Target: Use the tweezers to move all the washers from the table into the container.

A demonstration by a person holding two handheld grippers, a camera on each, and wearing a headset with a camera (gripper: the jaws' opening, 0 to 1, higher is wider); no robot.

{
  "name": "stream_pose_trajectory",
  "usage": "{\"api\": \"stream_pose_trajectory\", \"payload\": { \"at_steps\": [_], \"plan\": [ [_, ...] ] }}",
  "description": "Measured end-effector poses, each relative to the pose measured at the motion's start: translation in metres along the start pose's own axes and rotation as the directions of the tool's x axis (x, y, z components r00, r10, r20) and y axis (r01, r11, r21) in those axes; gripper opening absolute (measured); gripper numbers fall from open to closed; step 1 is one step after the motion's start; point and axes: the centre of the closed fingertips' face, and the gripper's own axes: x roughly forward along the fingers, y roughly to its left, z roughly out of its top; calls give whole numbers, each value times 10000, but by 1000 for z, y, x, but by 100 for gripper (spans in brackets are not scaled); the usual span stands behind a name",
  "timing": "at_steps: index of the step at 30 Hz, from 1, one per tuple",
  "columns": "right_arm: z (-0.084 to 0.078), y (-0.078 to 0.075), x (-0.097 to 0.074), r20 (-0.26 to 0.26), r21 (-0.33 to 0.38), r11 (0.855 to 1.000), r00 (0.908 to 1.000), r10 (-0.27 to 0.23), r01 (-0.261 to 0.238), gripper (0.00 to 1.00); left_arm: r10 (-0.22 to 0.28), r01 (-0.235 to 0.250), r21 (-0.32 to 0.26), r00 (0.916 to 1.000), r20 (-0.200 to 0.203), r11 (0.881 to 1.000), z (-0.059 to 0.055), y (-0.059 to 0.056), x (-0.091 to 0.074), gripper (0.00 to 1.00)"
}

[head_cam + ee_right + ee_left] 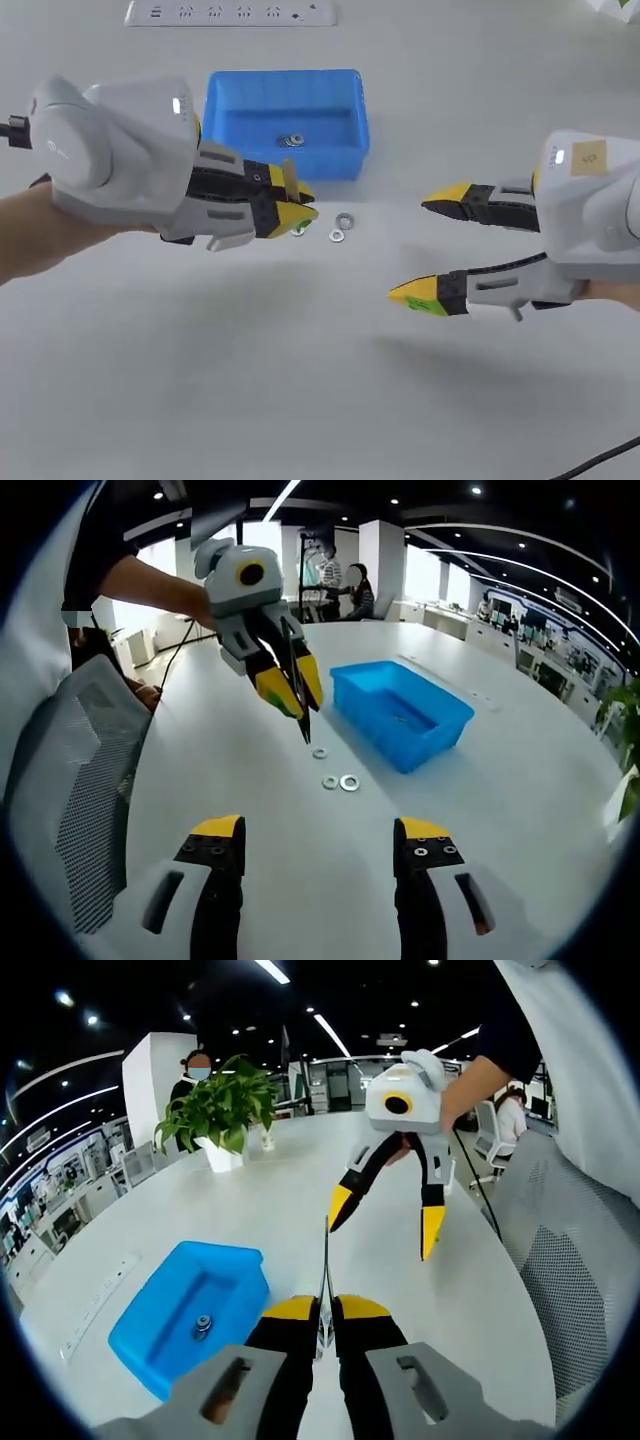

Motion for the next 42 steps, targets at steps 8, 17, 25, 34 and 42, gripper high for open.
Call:
{"api": "stream_pose_trajectory", "payload": {
  "at_steps": [8, 17, 25, 34, 42],
  "plan": [
    [-6, 4, 5, -108, 11, 9998, 9998, 177, -177, 61, -113, 116, 186, 9998, -138, 9998, -8, 1, 8, 10],
    [-10, 2, 6, -124, 234, 9996, 9998, 156, -153, 61, -26, 31, 262, 9998, -214, 9997, -13, 3, 10, 10],
    [-11, 4, 7, -129, 325, 9992, 9997, 218, -214, 61, -41, 48, 226, 9994, -340, 9997, -18, 4, 11, 10],
    [-10, 2, 7, -81, 414, 9990, 9998, 189, -185, 61, -89, 87, -87, 9996, -264, 9999, -18, 5, 11, 11],
    [-10, 4, 8, -111, 417, 9989, 9997, 207, -202, 61, -58, 55, -99, 9995, -314, 9999, -19, 5, 11, 11]
  ]
}}
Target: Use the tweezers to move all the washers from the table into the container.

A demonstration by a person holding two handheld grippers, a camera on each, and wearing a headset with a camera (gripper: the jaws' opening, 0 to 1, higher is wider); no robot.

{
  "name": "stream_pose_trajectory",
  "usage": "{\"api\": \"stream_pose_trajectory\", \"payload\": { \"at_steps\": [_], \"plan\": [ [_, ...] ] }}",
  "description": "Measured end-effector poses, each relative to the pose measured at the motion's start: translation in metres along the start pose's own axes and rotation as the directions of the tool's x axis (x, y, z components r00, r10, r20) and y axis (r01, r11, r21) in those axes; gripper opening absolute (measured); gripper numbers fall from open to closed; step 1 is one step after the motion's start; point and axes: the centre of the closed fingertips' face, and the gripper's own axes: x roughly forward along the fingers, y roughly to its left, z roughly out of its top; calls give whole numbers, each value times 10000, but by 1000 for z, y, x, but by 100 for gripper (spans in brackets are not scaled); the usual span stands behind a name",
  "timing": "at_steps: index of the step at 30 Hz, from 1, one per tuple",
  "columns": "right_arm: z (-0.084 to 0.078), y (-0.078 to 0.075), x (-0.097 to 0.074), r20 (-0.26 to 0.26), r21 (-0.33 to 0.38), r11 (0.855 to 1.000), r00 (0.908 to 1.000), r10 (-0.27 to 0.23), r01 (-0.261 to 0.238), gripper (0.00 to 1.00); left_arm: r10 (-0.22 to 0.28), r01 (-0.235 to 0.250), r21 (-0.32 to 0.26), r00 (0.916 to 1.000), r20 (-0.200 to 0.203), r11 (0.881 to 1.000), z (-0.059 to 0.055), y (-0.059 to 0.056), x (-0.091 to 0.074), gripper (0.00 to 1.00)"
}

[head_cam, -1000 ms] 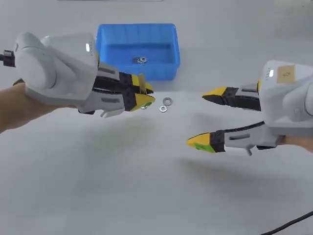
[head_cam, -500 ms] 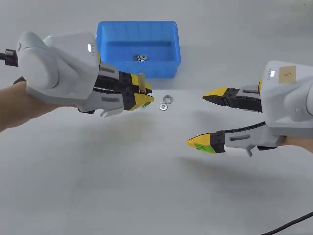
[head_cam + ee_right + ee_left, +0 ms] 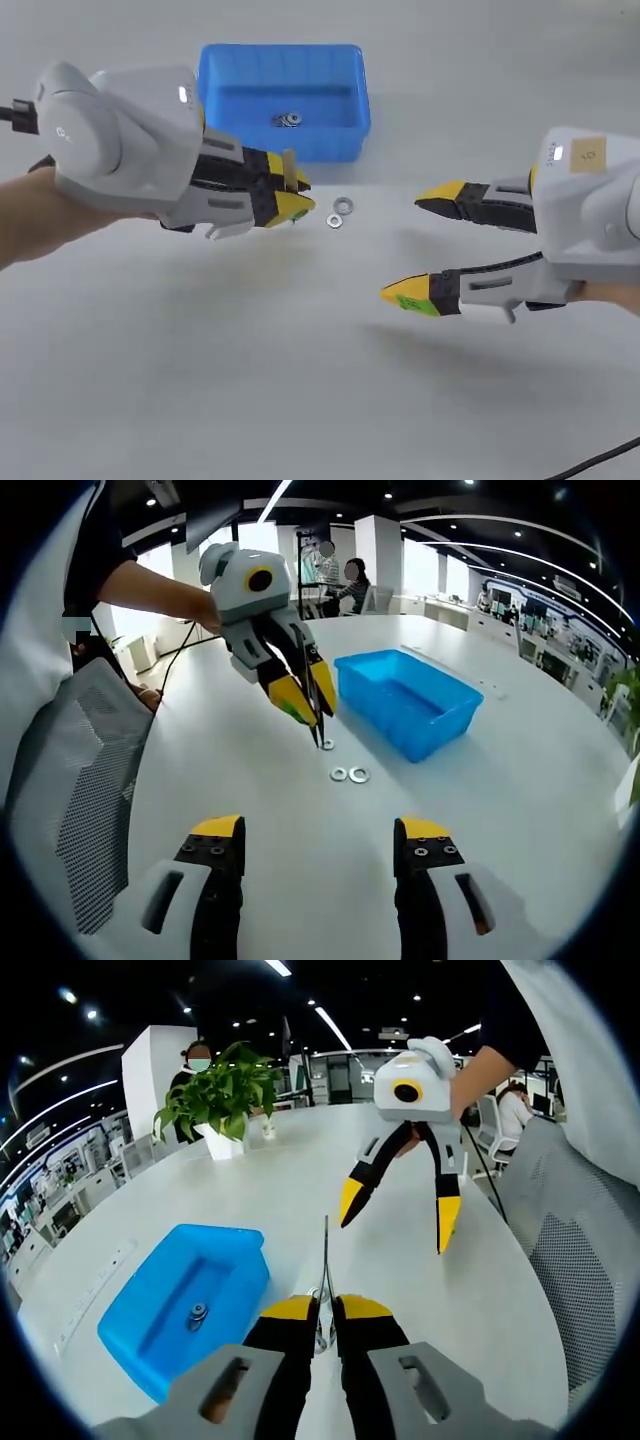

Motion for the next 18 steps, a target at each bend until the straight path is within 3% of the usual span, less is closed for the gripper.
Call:
{"api": "stream_pose_trajectory", "payload": {
  "at_steps": [18],
  "plan": [
    [-3, 1, -1, -47, 162, 9999, 10000, -23, 23, 61, 27, -28, 135, 10000, 23, 9999, 0, 2, 0, 12]
  ]
}}
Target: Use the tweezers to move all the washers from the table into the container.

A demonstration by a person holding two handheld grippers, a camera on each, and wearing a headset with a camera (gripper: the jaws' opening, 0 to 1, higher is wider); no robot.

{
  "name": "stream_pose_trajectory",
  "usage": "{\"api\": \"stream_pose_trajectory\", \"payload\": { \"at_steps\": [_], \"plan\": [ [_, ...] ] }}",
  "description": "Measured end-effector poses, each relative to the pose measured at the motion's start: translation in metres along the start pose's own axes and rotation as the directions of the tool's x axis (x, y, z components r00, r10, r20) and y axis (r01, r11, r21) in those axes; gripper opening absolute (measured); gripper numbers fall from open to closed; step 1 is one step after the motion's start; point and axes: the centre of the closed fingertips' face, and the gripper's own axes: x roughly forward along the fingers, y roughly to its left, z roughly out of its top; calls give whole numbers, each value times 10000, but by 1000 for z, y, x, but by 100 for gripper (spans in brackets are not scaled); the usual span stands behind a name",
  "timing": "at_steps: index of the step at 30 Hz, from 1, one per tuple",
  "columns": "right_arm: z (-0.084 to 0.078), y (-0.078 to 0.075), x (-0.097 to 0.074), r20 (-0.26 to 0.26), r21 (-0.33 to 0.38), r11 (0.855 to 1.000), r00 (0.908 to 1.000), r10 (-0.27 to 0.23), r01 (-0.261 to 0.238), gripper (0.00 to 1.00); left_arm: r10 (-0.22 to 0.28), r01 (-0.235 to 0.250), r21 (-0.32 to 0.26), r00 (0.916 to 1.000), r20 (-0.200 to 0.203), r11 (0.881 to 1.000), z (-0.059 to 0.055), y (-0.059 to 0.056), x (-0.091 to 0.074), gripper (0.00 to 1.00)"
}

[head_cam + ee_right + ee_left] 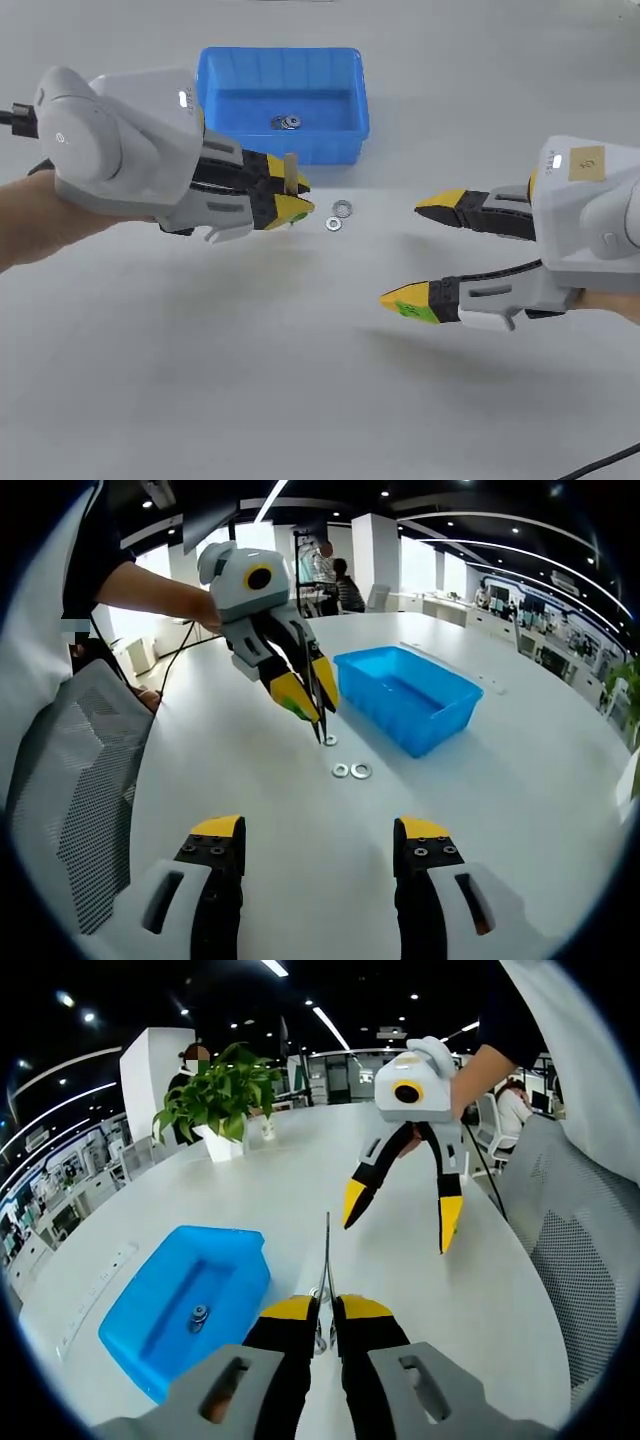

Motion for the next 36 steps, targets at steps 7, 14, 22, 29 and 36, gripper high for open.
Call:
{"api": "stream_pose_trajectory", "payload": {
  "at_steps": [7, 14, 22, 29, 36],
  "plan": [
    [-1, 1, 1, 4, 58, 10000, 10000, 14, -14, 61, -14, 14, 86, 10000, 52, 10000, 0, 1, 2, 12],
    [-3, 1, 0, -39, 107, 9999, 10000, -2, 3, 61, 42, -43, 111, 10000, 82, 9999, 1, 2, 2, 12],
    [-4, 2, 0, -46, 181, 9998, 10000, 1, 0, 61, 79, -80, 56, 9999, 140, 10000, 0, 4, 4, 12],
    [-2, 1, 0, -4, 212, 9998, 10000, -30, 31, 61, 55, -53, -117, 9999, 146, 9999, -1, 6, 2, 12],
    [18, -6, 6, 494, 170, 9998, 9988, 47, -55, 61, -105, 106, -131, 9999, 67, 9999, -2, 6, 0, 12]
  ]
}}
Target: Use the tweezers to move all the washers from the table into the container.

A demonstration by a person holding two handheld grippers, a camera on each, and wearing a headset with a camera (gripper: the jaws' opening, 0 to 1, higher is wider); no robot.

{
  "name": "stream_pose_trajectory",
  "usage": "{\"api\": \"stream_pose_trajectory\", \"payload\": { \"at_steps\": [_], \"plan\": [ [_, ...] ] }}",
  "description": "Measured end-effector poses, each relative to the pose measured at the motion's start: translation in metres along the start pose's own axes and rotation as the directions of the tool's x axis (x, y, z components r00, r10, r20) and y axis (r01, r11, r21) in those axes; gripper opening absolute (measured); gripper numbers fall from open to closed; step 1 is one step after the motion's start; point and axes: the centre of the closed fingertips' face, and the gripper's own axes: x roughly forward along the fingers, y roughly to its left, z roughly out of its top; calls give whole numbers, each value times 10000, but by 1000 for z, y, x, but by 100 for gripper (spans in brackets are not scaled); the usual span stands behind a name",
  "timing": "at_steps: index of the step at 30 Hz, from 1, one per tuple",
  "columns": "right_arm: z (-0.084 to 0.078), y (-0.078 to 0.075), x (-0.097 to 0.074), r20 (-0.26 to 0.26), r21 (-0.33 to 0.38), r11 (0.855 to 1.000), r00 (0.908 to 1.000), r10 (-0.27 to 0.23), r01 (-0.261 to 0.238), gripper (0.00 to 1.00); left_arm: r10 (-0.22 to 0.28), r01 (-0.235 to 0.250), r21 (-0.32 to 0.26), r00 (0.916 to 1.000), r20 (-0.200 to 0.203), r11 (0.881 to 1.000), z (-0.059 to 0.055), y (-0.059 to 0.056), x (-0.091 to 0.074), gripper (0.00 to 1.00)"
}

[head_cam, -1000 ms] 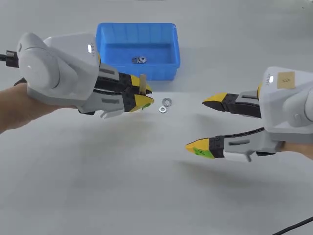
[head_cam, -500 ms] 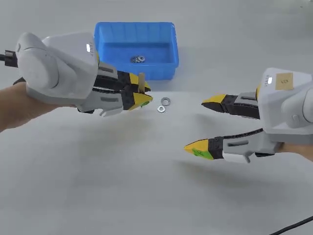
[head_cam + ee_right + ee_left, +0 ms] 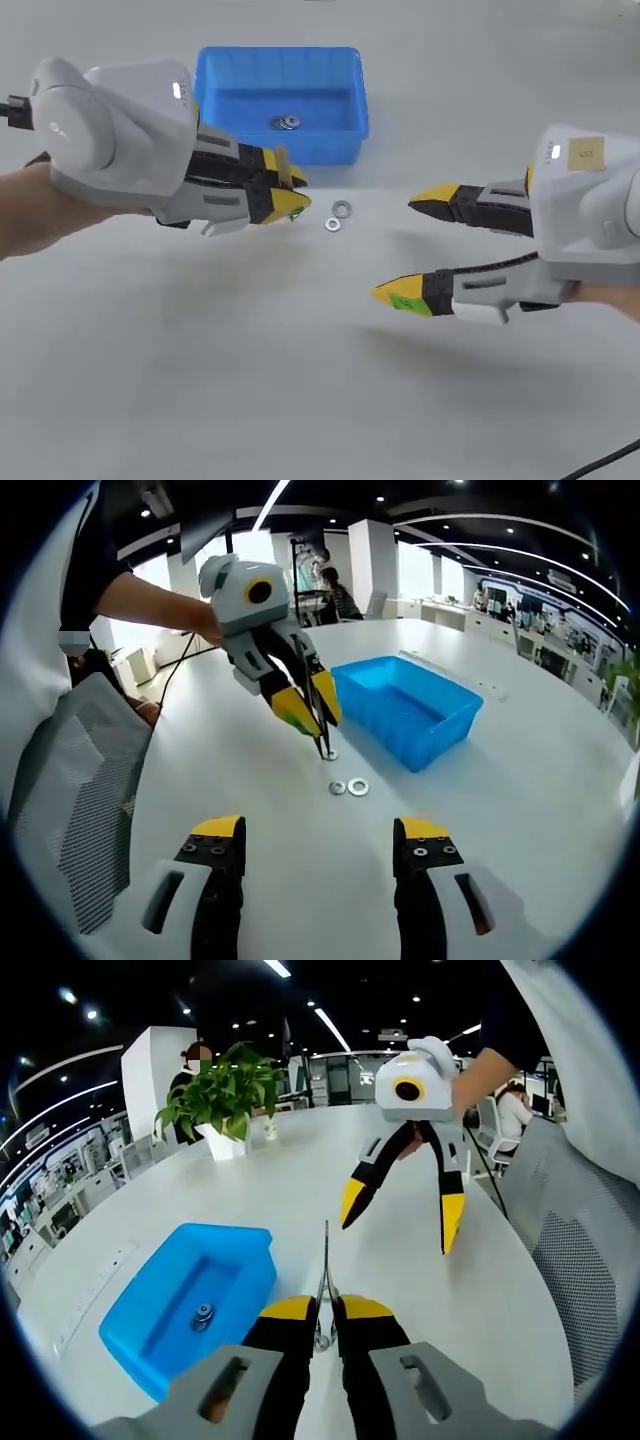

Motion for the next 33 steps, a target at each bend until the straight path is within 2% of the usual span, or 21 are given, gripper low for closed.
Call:
{"api": "stream_pose_trajectory", "payload": {
  "at_steps": [5, 9, 13, 16, 18, 21, 22, 25, 33],
  "plan": [
    [11, -6, 9, 270, -216, 9998, 9996, 25, -19, 59, -59, 59, 20, 9999, -97, 10000, -1, 0, -1, 12],
    [7, 1, 25, 14, -672, 9966, 9988, 484, -482, 58, -99, 100, 51, 9998, -146, 9999, -1, 0, -1, 12],
    [16, 4, 42, 366, -716, 9947, 9964, 759, -732, 57, -182, 183, 53, 9997, -166, 9998, -1, -1, -1, 12],
    [24, 2, 56, 621, -1052, 9910, 9940, 901, -833, 53, -237, 238, 25, 9996, -176, 9997, -1, -1, -1, 12],
    [27, -2, 64, 613, -1260, 9884, 9937, 934, -852, 50, -272, 271, -35, 9995, -159, 9996, -1, -1, -1, 12],
    [34, -8, 73, 896, -1293, 9879, 9912, 980, -859, 44, -328, 326, -94, 9993, -161, 9994, -1, 0, 0, 12],
    [38, -11, 76, 1173, -1201, 9894, 9884, 962, -821, 41, -349, 348, -94, 9993, -159, 9994, -1, 0, 0, 12],
    [39, -14, 81, 1220, -1234, 9887, 9874, 1008, -857, 35, -387, 386, -111, 9991, -152, 9992, -1, -1, 0, 12],
    [40, -4, 88, 1471, -1261, 9808, 9750, 1665, -1484, 24, -471, 470, -87, 9987, -168, 9989, -1, -2, -1, 12]
  ]
}}
